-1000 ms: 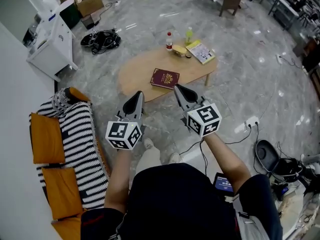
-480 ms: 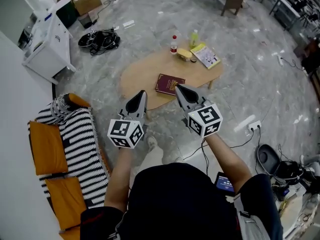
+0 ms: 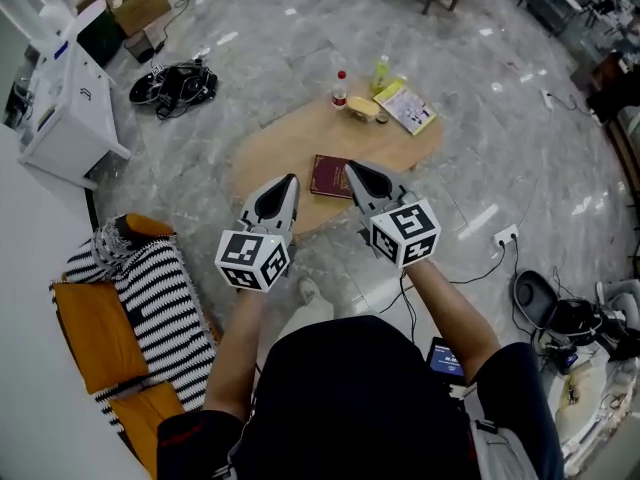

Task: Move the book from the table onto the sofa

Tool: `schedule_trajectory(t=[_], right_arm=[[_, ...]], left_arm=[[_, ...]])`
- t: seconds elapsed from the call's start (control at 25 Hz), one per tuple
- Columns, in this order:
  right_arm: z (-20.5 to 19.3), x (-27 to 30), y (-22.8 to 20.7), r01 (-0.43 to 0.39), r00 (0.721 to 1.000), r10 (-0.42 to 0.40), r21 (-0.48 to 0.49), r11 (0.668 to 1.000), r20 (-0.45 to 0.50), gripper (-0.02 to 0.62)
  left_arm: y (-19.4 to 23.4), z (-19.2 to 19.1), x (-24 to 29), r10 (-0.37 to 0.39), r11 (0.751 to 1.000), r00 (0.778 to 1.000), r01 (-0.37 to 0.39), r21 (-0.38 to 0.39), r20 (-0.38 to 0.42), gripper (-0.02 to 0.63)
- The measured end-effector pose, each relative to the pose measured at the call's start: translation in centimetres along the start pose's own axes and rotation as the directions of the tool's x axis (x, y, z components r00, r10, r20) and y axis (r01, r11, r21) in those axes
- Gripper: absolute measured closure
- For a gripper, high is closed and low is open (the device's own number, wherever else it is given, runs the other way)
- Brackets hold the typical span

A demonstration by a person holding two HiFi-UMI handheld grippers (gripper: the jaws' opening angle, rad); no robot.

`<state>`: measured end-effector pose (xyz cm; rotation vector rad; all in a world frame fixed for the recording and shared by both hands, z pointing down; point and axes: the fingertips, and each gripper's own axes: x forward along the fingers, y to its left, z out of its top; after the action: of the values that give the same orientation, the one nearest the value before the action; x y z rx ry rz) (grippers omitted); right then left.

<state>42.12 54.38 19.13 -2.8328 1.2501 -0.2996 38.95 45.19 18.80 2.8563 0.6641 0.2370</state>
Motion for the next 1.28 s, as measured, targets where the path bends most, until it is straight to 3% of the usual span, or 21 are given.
schedule_trajectory(t=[0.4,0.76,1.12,1.28], right_arm=[[-1.4,4.6,-2.3,0.09,0.994,-0.088,0.034,0.995,-0.07,0.58],[-4.1,5.5,-7.9,0.152,0.983,-0.141,0.092,0.984,-0.122,0.58],[-8.2,6.5,-12.6,0.128,0.975,-0.102,0.124,0.984,-0.196,0.58],[-10.6,6.4,-14.7,0.147,0.966,-0.112,0.139,0.979,-0.233,0.58]], left_arm=[[4.3,-2.7,3.8,-0.056,0.997,0.993,0.05,-0.058,-0.102,0.589],[5.3,-4.9,8.3,-0.065,0.996,0.979,0.052,-0.071,-0.192,0.589],[6.5,-6.7,12.8,-0.03,0.985,0.992,0.009,-0.172,-0.119,0.589],[7.0,-9.6,14.7,-0.028,0.981,0.986,-0.005,-0.196,-0.164,0.589]])
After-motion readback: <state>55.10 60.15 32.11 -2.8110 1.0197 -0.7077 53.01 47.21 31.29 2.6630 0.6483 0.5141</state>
